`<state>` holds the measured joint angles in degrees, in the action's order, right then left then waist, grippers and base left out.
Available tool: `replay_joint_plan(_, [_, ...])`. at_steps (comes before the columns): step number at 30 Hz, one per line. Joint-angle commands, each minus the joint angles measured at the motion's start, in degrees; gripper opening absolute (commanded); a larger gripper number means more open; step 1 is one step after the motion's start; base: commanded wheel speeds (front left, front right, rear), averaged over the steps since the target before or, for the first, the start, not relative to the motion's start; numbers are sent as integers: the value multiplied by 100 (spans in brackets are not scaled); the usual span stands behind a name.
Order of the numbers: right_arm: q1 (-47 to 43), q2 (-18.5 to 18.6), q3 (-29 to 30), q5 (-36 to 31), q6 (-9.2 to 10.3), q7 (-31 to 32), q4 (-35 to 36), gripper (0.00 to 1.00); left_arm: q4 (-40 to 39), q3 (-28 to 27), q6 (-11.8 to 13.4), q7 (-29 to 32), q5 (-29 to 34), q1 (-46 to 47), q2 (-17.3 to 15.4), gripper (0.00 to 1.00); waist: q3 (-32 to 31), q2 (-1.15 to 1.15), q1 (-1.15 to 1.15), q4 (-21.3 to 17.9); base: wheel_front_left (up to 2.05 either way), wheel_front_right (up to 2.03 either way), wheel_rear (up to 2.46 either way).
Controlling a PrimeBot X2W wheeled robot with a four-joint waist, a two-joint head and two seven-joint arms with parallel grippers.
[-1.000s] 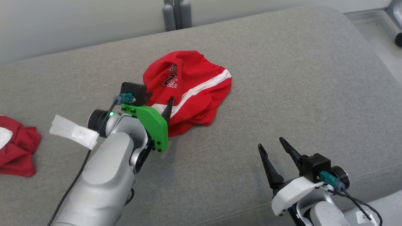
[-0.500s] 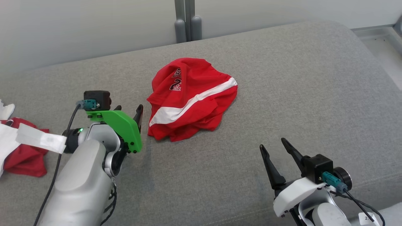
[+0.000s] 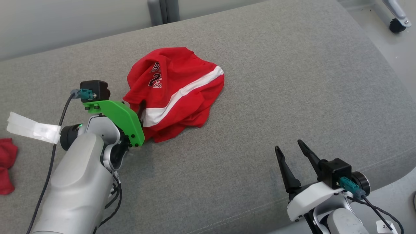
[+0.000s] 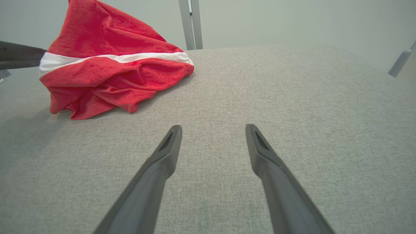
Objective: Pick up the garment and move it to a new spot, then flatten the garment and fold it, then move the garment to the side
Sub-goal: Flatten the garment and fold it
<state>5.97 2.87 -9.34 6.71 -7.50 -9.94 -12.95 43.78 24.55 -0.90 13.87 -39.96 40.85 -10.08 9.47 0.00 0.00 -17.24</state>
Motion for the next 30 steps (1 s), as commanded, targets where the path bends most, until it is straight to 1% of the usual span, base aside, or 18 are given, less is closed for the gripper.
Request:
replay_joint_plan(1, [20, 3, -1, 26, 2, -40, -15, 100, 25, 8, 52, -10, 23, 77, -76, 100, 66, 0, 0, -57, 0, 0, 0])
replay_joint_plan(4, [59, 2, -37, 61, 2, -67, -29, 100, 51, 0, 86, -36, 17, 104, -81, 100, 94, 0, 0, -52, 0, 0, 0])
replay_joint_plan(9, [132, 3, -97, 87, 2, -95, -54, 100, 68, -58, 10, -84, -113, 194, -3, 100, 159, 0, 0, -38, 0, 0, 0])
replay_joint_plan(10, [140, 4, -103, 87, 2, -97, -57, 100, 70, -67, -18, -96, -126, 212, 14, 61, 169, 0, 0, -36, 0, 0, 0])
replay_joint_plan(11, [144, 4, -105, 87, 2, -103, -58, 100, 74, -43, -43, -124, -104, 237, 8, 33, 179, 0, 0, -34, 0, 0, 0])
replay_joint_plan(12, [150, 3, -102, 87, 2, -106, -61, 100, 80, -23, -61, -145, -76, 256, 0, 0, 186, 0, 0, -30, 0, 0, 0])
replay_joint_plan(14, [167, 3, -83, 75, 2, -111, -75, 100, 116, 27, -73, -125, -29, 278, -10, 0, 190, 0, 0, -18, 0, 0, 0])
replay_joint_plan(17, [164, 3, -46, 54, 2, -118, -90, 100, 122, 54, 20, -227, 78, 353, -148, 0, 168, 0, 0, 18, 0, 0, 0])
replay_joint_plan(23, [78, 4, -32, 78, 2, -125, -137, 100, -67, 31, 322, -387, 323, 484, -490, 0, 31, 0, 0, 157, 0, 0, 0])
replay_joint_plan(27, [39, 4, -99, 97, 2, -107, -160, 100, -197, 107, 479, -186, 475, 502, -779, 0, -64, 0, 0, 216, 0, 0, 0])
replay_joint_plan(30, [44, 4, -119, 88, 2, -92, -156, 100, -246, 239, 632, -13, 710, 540, -1024, 0, -87, 0, 0, 234, 0, 0, 0])
